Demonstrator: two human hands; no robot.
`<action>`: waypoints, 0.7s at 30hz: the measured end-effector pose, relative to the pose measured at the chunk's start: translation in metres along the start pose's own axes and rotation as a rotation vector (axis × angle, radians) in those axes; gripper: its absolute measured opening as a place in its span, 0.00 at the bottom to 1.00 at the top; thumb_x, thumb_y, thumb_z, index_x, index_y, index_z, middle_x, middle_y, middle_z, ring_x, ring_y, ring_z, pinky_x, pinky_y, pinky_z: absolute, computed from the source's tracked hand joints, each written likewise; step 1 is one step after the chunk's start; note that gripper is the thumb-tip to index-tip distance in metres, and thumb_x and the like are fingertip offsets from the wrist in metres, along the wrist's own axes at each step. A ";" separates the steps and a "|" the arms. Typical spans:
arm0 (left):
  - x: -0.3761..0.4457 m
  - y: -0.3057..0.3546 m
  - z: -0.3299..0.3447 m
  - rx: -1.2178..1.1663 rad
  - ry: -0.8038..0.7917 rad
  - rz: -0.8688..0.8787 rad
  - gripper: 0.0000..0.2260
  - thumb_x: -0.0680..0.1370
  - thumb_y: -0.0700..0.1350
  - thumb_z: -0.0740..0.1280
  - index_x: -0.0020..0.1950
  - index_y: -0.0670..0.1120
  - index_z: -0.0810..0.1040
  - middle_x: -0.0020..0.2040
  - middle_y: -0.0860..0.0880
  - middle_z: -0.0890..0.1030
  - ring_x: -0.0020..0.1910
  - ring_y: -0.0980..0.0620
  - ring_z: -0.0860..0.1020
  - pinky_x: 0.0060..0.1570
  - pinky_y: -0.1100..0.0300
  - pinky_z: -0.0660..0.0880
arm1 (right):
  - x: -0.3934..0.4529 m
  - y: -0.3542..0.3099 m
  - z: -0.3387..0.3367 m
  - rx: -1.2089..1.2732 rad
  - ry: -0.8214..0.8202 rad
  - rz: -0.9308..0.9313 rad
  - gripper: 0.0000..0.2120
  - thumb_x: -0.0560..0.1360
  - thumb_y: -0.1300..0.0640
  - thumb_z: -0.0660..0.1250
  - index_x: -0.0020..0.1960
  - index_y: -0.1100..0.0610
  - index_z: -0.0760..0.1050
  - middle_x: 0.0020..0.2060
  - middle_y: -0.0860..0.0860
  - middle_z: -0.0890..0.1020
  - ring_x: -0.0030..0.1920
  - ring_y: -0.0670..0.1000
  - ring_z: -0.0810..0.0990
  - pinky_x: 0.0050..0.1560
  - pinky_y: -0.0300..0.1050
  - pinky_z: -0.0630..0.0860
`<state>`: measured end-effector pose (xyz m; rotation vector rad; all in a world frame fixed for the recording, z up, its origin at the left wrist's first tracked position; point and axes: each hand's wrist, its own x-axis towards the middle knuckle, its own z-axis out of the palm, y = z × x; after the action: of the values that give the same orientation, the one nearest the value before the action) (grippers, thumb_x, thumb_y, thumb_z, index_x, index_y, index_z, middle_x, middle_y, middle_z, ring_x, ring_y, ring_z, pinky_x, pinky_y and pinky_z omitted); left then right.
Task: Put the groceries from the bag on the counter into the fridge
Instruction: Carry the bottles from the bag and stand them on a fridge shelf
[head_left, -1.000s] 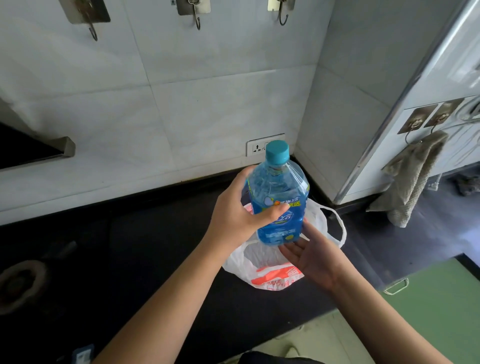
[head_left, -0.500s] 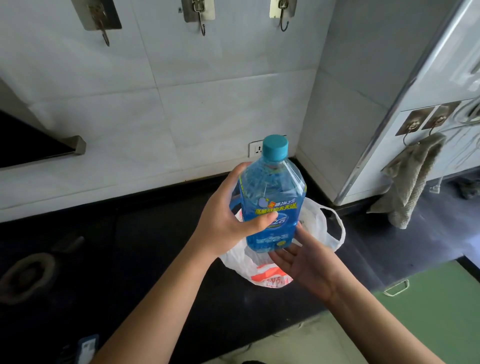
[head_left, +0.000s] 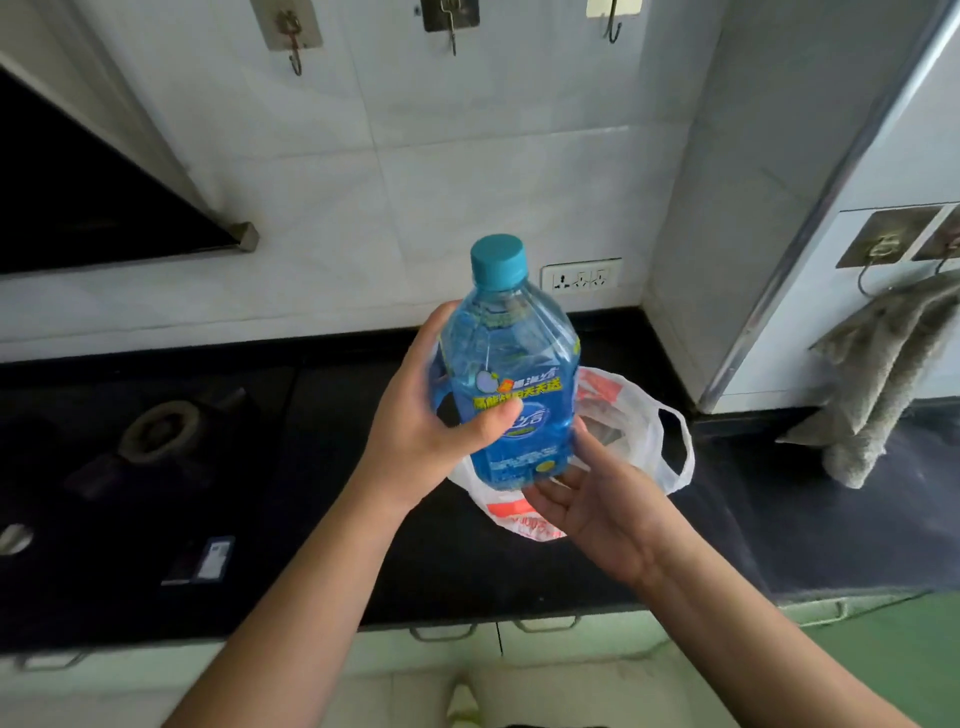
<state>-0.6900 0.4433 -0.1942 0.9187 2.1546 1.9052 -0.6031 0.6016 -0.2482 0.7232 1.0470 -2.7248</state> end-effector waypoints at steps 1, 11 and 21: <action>-0.007 0.003 0.002 0.006 0.029 -0.004 0.32 0.72 0.45 0.74 0.73 0.44 0.66 0.64 0.45 0.77 0.66 0.41 0.75 0.62 0.36 0.73 | -0.003 0.001 -0.001 -0.011 -0.016 0.011 0.21 0.76 0.46 0.65 0.64 0.57 0.75 0.54 0.58 0.84 0.50 0.55 0.85 0.50 0.47 0.81; -0.082 0.035 -0.022 0.090 0.338 -0.115 0.32 0.70 0.36 0.76 0.71 0.46 0.69 0.63 0.48 0.80 0.64 0.47 0.78 0.65 0.41 0.73 | -0.027 0.042 0.034 -0.106 -0.174 0.168 0.15 0.80 0.49 0.61 0.58 0.56 0.79 0.52 0.58 0.85 0.48 0.54 0.85 0.59 0.50 0.76; -0.207 0.071 -0.102 0.169 0.689 -0.197 0.33 0.67 0.42 0.79 0.69 0.48 0.69 0.63 0.50 0.79 0.63 0.48 0.78 0.63 0.39 0.74 | -0.045 0.134 0.116 -0.334 -0.373 0.394 0.21 0.79 0.46 0.59 0.62 0.58 0.77 0.56 0.59 0.83 0.59 0.57 0.81 0.61 0.50 0.75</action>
<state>-0.5454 0.2514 -0.1691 0.0271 2.6636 2.1725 -0.5702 0.4227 -0.2313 0.3075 1.0909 -2.1654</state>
